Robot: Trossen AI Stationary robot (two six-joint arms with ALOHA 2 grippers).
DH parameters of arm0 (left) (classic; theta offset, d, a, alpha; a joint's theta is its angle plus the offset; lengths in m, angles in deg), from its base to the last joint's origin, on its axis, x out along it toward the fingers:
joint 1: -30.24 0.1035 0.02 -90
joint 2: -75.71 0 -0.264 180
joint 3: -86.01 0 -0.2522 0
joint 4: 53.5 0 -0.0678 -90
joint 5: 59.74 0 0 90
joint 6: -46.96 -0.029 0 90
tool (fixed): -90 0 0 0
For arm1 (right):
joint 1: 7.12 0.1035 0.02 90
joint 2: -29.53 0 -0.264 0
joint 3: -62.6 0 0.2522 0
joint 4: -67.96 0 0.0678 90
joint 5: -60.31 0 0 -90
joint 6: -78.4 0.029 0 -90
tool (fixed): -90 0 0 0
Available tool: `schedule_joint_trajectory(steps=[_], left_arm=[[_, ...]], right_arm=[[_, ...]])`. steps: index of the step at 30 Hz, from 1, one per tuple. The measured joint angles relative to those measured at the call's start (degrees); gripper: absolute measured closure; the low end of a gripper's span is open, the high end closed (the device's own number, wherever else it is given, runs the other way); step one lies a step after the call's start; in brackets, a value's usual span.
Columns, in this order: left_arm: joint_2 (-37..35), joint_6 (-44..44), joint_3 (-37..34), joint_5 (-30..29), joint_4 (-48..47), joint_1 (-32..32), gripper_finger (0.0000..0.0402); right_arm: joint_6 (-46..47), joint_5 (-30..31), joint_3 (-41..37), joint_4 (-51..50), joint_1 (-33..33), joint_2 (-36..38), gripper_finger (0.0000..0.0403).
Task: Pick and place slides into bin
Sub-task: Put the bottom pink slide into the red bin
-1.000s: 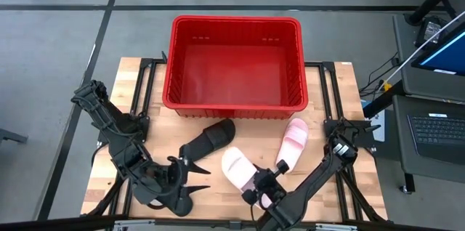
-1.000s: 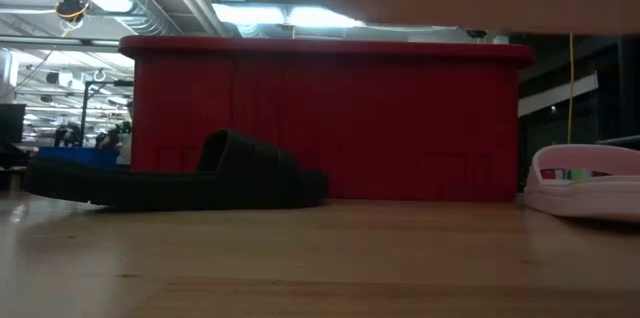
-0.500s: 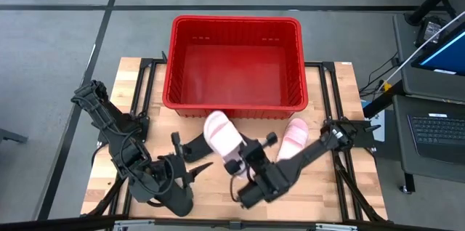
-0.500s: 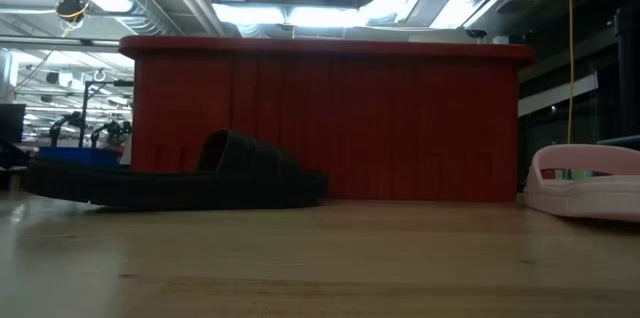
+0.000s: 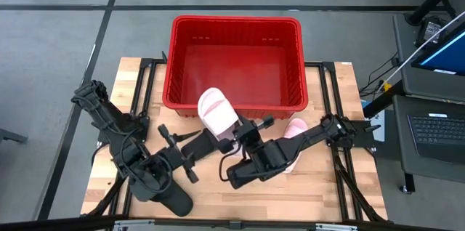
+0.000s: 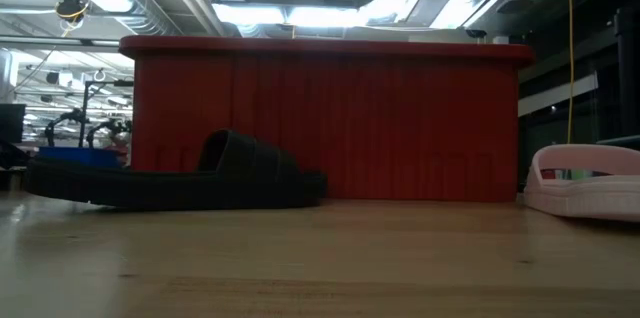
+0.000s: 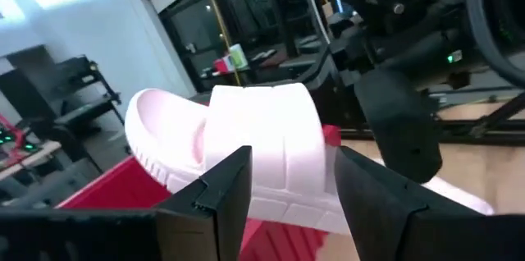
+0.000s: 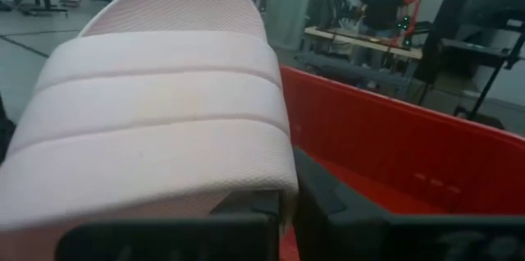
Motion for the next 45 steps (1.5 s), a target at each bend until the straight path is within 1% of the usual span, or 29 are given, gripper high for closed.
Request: schedule_joint_trajectory(steps=[5, 11, 16, 18, 20, 22, 29, 35, 38, 42, 45], left_arm=[[0.39, -3.18, 0.00, 2.85, 0.44, 2.21, 0.0233], [2.74, -10.61, 0.00, 3.00, 1.54, 4.00, 0.0233], [5.07, -14.52, 0.00, 2.73, 1.56, 5.08, 0.0233], [5.96, -15.91, 0.00, 1.57, 1.52, 5.44, 0.0233], [6.69, -17.48, 0.00, -1.21, 1.52, 5.89, 0.0233], [7.01, -19.08, 0.00, -2.68, 1.57, 6.33, 0.0233], [7.63, -20.15, 0.00, -4.76, 1.95, 8.50, 0.0233], [7.63, -21.23, 0.00, -4.81, 2.61, 10.37, 0.0233], [7.63, -21.48, 0.00, -4.62, 2.69, 11.16, 0.0233], [7.63, -24.74, 0.00, -4.54, 2.83, 11.71, 0.0233], [7.61, -25.32, 0.00, -4.51, 2.83, 12.12, 0.0233]], right_arm=[[-2.78, 0.21, 0.02, 2.57, -0.61, 0.00, 0.0388], [-3.15, 0.17, 0.02, 3.16, -0.83, 0.00, 0.0388], [-3.21, 0.12, 0.02, 3.06, -0.98, 0.00, 0.0388], [-3.15, 0.12, 0.02, 3.16, -0.98, 0.00, 0.0388], [-3.06, 0.13, 0.02, 3.25, -1.05, 0.00, 0.0388], [-2.78, 0.15, 0.02, 3.25, -1.13, 0.00, 0.0388], [-2.95, 0.39, 0.04, 3.97, -1.16, 0.00, 0.0388], [-2.95, 0.38, 0.04, 4.45, -1.02, 0.04, 0.0388], [-2.92, -1.00, 0.04, 4.59, -0.91, 0.04, 0.0388], [-2.91, -1.64, 0.04, 4.65, -0.83, 0.04, 0.0388], [-2.92, -1.78, 0.04, 4.65, -0.76, 0.04, 0.0388]])
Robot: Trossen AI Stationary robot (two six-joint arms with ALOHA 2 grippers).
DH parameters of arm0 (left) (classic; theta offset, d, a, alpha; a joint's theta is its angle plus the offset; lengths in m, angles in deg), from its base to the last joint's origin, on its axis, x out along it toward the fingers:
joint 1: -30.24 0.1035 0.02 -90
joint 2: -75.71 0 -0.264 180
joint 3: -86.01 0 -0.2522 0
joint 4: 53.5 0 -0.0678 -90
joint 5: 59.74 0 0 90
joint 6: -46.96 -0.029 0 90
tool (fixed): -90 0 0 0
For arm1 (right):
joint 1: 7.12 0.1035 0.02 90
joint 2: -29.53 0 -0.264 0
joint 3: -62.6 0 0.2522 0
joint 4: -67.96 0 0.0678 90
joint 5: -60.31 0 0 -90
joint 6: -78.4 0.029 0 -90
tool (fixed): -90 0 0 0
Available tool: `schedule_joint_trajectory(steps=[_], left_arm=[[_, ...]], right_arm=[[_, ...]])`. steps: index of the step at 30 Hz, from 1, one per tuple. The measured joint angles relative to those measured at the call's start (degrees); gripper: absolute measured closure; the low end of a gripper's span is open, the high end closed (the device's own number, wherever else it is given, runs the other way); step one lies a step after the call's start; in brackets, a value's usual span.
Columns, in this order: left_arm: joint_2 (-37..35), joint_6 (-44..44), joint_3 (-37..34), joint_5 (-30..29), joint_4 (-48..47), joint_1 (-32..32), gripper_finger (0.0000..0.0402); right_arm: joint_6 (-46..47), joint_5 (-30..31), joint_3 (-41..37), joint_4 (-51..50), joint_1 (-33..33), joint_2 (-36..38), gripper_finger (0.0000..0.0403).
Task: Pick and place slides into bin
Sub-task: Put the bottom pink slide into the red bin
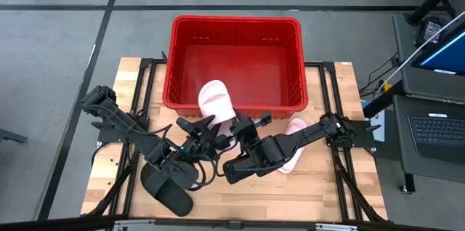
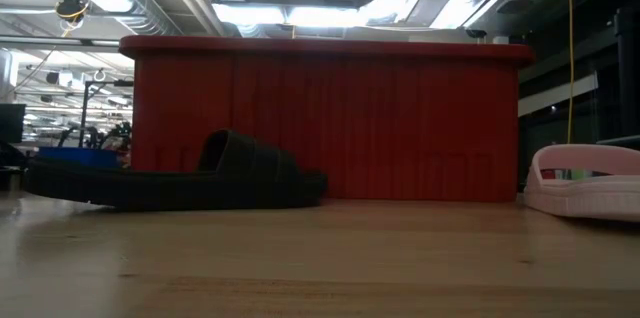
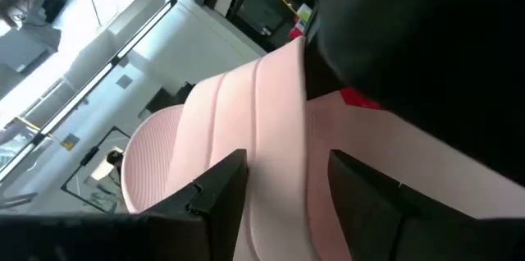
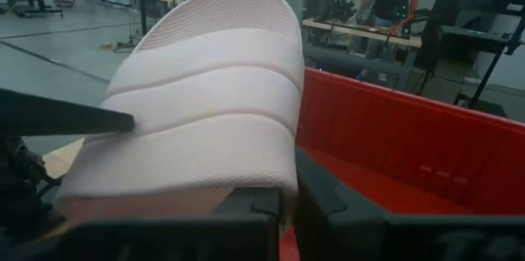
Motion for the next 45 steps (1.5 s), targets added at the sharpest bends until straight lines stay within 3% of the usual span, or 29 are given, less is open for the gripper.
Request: schedule_joint_trajectory(steps=[14, 35, 45], left_arm=[[-1.01, -8.96, 0.02, 0.18, 0.07, 0.52, 0.0269], [-1.64, -8.41, 0.04, 0.02, 0.42, 1.96, 0.0225], [-1.73, -9.46, 0.04, -0.17, 0.50, 2.64, 0.0245]], right_arm=[[-0.41, 0.03, 0.00, -0.04, 0.92, 0.35, 0.0388], [-3.04, 0.37, -0.02, 1.20, 2.57, 1.65, 0.0388], [-3.23, 0.08, -0.02, 1.18, 2.58, 1.77, 0.0388]])
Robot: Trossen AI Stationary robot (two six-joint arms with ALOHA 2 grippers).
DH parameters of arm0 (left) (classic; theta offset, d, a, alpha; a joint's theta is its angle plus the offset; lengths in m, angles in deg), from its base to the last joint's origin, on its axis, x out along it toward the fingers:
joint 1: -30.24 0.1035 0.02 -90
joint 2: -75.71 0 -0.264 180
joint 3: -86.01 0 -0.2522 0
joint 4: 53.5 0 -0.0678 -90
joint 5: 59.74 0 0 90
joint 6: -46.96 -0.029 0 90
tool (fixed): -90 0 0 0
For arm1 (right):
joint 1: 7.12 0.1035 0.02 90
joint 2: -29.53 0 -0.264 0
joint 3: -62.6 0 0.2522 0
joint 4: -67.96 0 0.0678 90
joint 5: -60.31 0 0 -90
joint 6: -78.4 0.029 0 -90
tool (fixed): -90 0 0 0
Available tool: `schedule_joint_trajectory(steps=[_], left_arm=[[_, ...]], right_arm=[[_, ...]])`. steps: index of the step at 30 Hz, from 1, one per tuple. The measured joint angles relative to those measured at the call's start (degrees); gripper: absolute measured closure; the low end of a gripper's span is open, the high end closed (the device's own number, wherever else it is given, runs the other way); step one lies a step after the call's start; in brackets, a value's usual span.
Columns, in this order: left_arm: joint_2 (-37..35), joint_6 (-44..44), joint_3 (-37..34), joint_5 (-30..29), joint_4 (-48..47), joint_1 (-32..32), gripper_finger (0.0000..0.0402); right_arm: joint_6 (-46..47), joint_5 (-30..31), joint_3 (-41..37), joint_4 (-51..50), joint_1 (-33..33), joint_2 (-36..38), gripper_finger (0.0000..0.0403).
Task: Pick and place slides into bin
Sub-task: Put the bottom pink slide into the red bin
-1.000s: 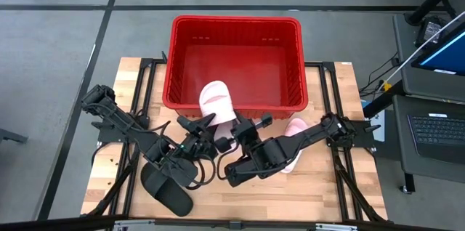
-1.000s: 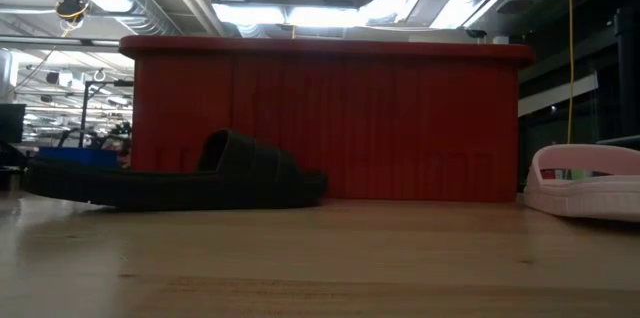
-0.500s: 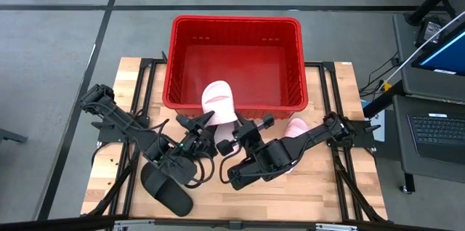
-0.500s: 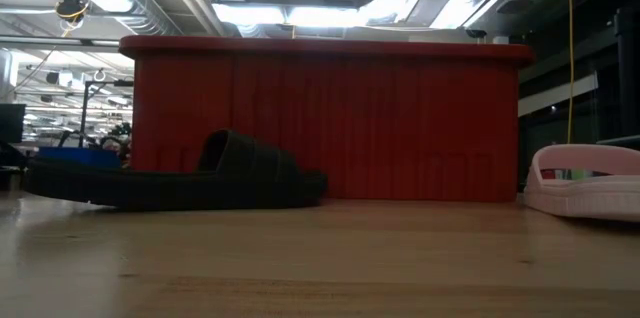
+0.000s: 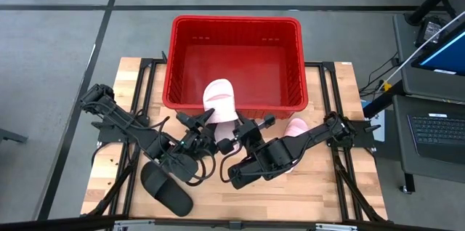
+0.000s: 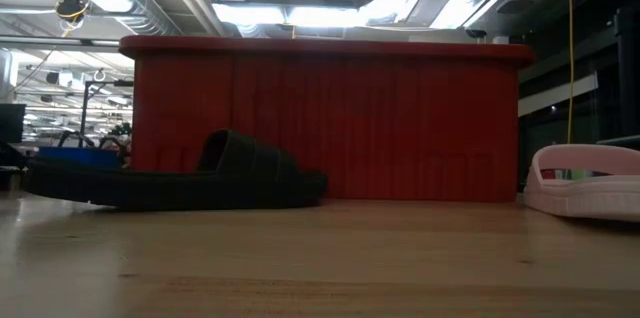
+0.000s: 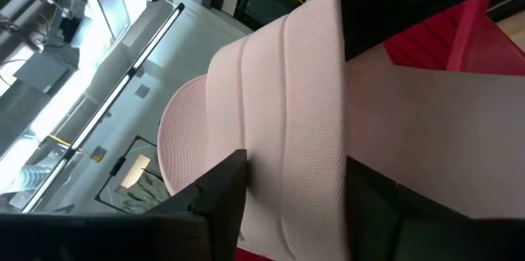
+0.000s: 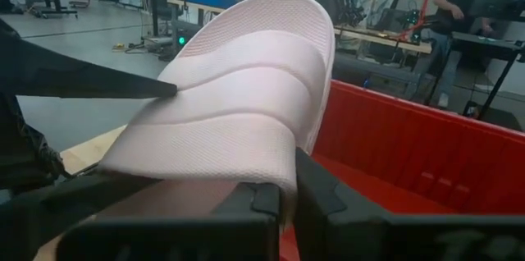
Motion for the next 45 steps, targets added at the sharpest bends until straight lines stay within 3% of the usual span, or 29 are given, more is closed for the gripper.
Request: schedule_joint_trajectory(steps=[7, 14, 19, 29, 36, 40, 45], left_arm=[[-1.39, -2.75, -0.02, 0.39, -0.14, 0.38, 0.0295], [-3.73, -4.20, -0.09, 1.59, -0.24, 0.50, 0.0389], [-4.06, -5.07, -0.09, 1.46, -0.30, 0.50, 0.0394], [-4.78, -7.75, -0.09, -1.16, -0.99, 0.98, 0.0397], [-7.52, -8.72, -0.11, 0.22, -1.34, 0.98, 0.0398], [-10.10, -8.27, 0.01, -1.90, -1.85, 1.40, 0.0398], [-11.59, -4.87, -0.11, -0.56, -7.16, 3.00, 0.0398]], right_arm=[[0.27, -0.10, 0.00, 0.48, 0.00, 0.00, 0.0388], [-0.16, 0.08, 0.02, 0.76, 0.11, 0.00, 0.0388], [-1.82, 0.05, 0.04, 1.99, 0.17, 0.00, 0.0383], [-23.17, 0.37, 0.09, 19.42, 0.33, 0.24, 0.0353], [-28.39, 0.76, 0.09, 24.51, 0.40, 0.23, 0.0348], [-28.52, -2.23, 0.08, 26.60, 1.16, -0.09, 0.0319], [-32.24, -1.03, 0.04, 30.53, 1.67, -0.11, 0.0259]])
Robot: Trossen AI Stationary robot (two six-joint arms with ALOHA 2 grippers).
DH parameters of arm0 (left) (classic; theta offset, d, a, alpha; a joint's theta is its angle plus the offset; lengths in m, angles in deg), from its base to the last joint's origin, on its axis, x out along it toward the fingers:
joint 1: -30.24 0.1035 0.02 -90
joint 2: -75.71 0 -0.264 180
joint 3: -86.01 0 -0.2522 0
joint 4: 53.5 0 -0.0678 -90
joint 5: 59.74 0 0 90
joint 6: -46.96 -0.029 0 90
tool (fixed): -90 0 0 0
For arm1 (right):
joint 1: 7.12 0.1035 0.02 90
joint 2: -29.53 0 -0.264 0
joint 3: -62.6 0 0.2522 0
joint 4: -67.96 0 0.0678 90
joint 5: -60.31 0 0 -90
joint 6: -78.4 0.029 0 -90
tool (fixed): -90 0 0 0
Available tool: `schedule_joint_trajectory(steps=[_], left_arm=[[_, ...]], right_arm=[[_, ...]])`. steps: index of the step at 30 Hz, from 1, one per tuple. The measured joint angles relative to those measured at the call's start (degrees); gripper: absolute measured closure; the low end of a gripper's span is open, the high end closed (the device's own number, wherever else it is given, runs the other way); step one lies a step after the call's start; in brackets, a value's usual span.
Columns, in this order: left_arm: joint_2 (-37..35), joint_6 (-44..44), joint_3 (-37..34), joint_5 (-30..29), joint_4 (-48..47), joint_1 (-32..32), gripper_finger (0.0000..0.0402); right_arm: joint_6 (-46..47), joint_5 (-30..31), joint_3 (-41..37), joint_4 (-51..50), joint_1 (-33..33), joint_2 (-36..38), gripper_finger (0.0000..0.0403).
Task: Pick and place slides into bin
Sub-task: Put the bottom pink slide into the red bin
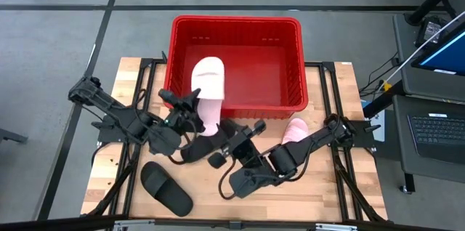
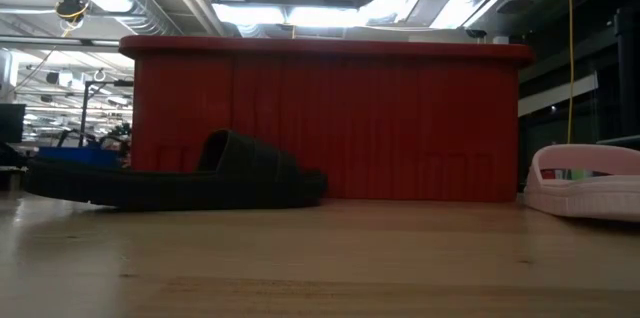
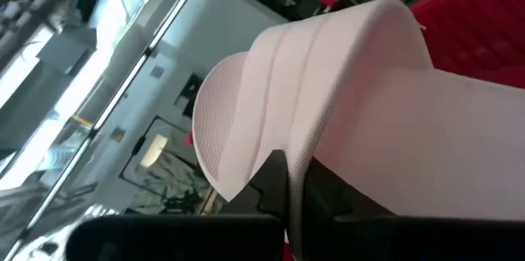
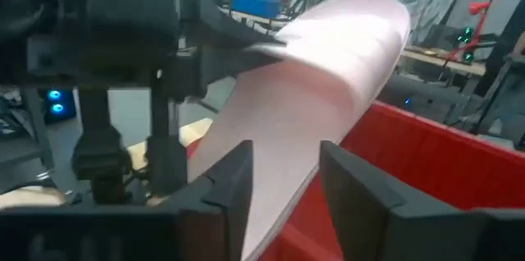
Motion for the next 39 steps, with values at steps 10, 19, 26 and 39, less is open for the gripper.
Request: schedule_joint_trajectory(steps=[10, 19, 26, 39], left_arm=[[-2.37, 10.63, 0.04, 4.64, -14.20, 2.86, 0.0398], [-9.17, 15.47, 0.04, 11.30, -17.98, 3.38, 0.0398], [-13.21, 16.47, 0.04, 14.50, -18.37, 6.97, 0.0398], [-14.07, 11.99, 0.04, 34.62, -17.61, 27.11, 0.0398]], right_arm=[[-12.24, 0.86, -0.04, 8.48, 2.03, 0.16, 0.0235], [-15.54, 1.15, -0.02, 8.37, 3.40, 2.56, 0.0390], [-19.86, 1.19, -0.02, 7.90, 2.54, 2.83, 0.0398], [-18.63, -17.44, -0.02, -12.01, -11.53, 11.03, 0.0401]])
